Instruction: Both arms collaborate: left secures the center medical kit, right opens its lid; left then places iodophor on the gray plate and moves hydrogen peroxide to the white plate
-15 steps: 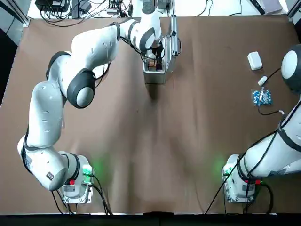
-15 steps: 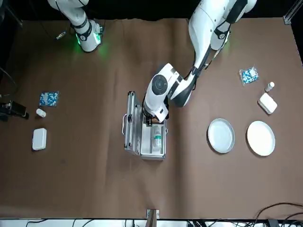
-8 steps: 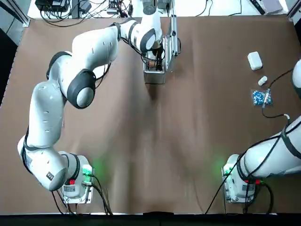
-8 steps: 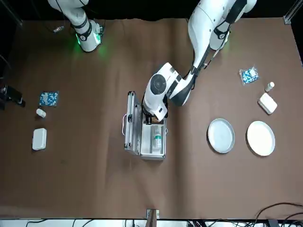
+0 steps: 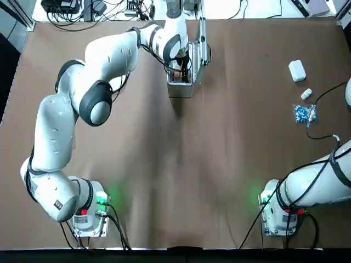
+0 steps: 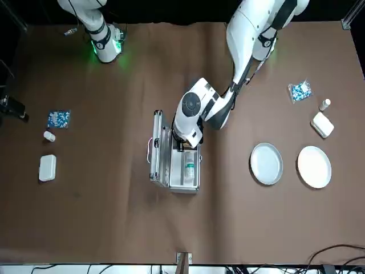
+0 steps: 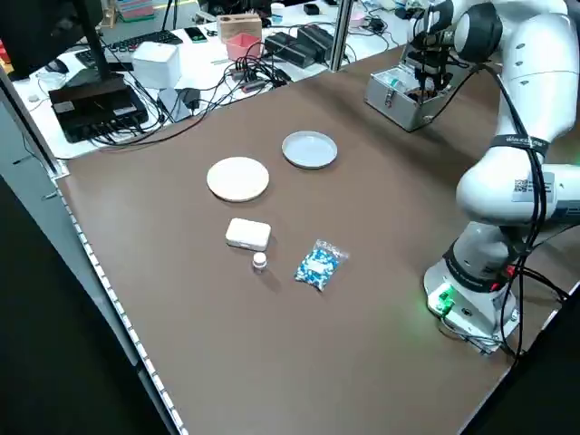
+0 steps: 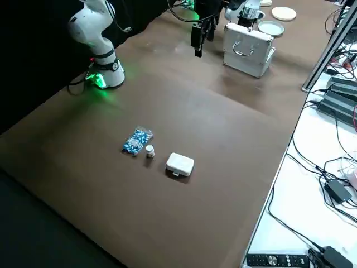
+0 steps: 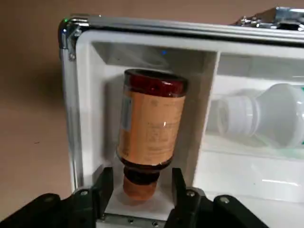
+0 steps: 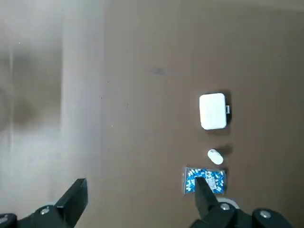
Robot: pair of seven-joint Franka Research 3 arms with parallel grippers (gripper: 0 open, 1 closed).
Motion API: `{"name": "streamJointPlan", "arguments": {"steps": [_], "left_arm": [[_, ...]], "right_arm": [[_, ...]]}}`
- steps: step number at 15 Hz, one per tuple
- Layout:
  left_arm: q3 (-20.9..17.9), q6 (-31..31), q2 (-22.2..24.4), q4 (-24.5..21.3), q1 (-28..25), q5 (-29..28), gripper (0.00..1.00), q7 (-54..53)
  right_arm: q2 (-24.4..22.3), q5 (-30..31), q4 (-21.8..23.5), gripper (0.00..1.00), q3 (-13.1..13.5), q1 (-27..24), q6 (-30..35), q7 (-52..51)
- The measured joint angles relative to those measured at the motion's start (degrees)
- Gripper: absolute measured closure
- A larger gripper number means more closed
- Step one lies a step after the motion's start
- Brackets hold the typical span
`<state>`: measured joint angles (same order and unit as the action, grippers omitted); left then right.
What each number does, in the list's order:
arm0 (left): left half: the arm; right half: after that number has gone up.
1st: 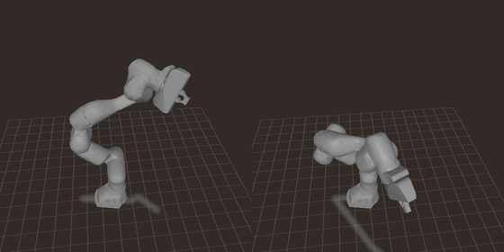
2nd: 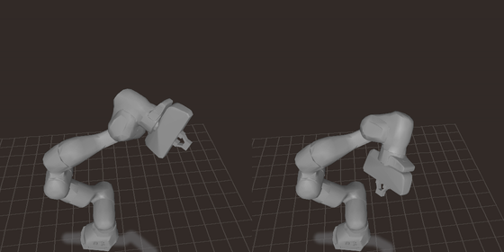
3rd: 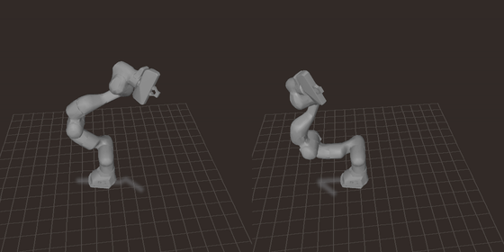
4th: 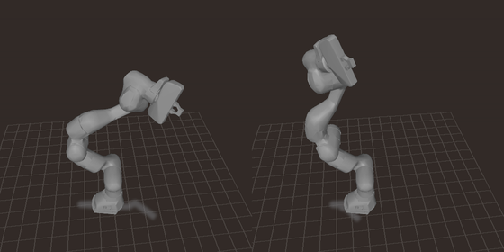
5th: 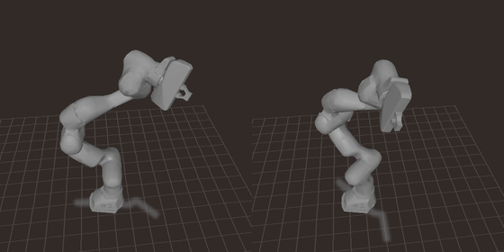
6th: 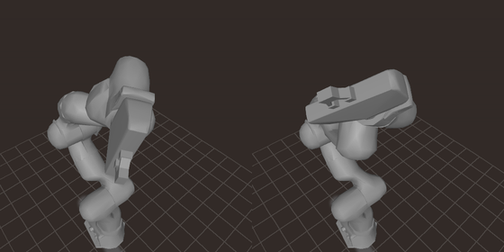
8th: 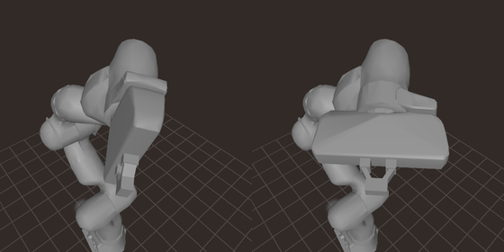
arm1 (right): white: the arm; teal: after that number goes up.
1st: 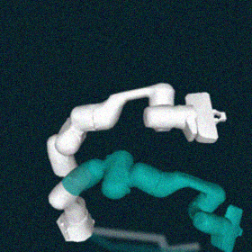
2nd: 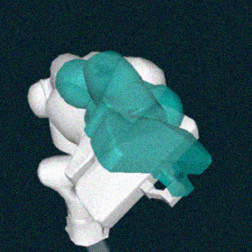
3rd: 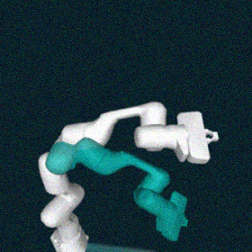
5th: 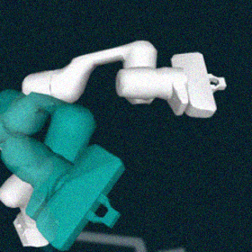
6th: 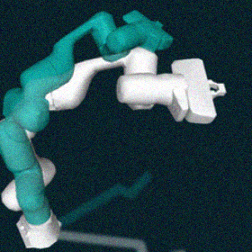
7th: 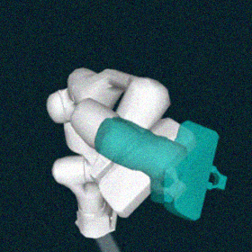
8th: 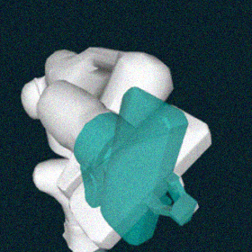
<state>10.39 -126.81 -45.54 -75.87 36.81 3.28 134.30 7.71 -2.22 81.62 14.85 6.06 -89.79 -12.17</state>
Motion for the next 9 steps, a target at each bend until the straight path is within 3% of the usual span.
{"name": "streamJointPlan", "arguments": {"steps": [9], "left_arm": [[0.0, 0.0, -0.7, 0.0, 0.0, 0.0, 0.5, 0.0]], "right_arm": [[0.0, 0.0, 0.3, 0.0, -0.3, 0.2, 0.0, 0.4]]}}
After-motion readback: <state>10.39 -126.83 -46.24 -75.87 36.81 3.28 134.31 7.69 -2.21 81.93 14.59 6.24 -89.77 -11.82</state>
